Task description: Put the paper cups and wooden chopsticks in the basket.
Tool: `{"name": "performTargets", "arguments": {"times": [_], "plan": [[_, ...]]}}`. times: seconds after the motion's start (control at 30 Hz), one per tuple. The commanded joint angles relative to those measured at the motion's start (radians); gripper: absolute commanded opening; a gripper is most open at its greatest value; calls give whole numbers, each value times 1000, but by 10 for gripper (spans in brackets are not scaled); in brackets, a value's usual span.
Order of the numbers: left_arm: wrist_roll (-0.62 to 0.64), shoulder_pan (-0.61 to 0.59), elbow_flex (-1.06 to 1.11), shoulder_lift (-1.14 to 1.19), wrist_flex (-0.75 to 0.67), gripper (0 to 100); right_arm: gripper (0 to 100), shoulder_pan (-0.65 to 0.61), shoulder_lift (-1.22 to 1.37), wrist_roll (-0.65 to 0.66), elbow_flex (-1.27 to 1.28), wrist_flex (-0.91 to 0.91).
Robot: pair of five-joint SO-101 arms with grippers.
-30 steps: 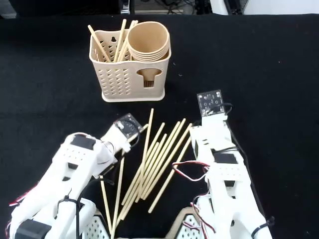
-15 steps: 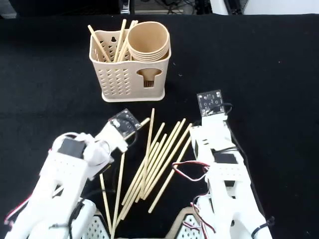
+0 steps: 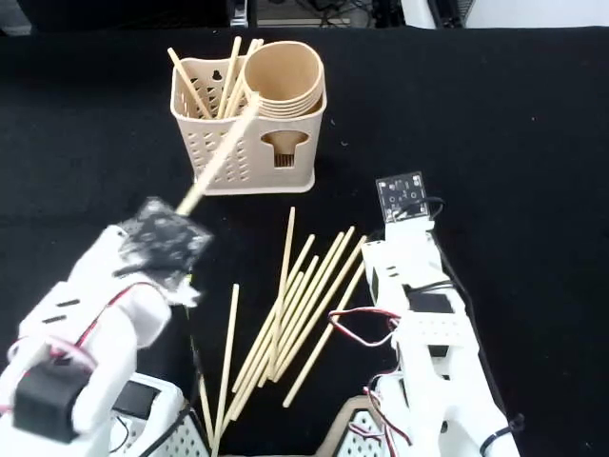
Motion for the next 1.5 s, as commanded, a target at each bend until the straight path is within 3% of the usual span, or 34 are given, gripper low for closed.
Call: {"name": "performTargets", "arguments": {"times": [0.0,0.27,0.5,0.77,1.03,1.3,1.47], "plan": [[94,-8,-31,23,-325,30,25,-11,-21,0,-2,-20],[253,-10,102,258,-1094,30,25,-11,-21,0,-2,-20],[301,-8,85,494,-1491,30,25,-11,-21,0,-2,-21],[302,-13,-22,812,-1550,30,25,-11,-21,0,-2,-21],[305,-77,-22,956,-1544,32,25,-11,-21,0,-2,-23],[545,-116,13,962,-1539,143,25,-11,-21,0,-2,-23],[578,-140,-45,962,-1393,145,25,-11,-21,0,-4,-23]]}}
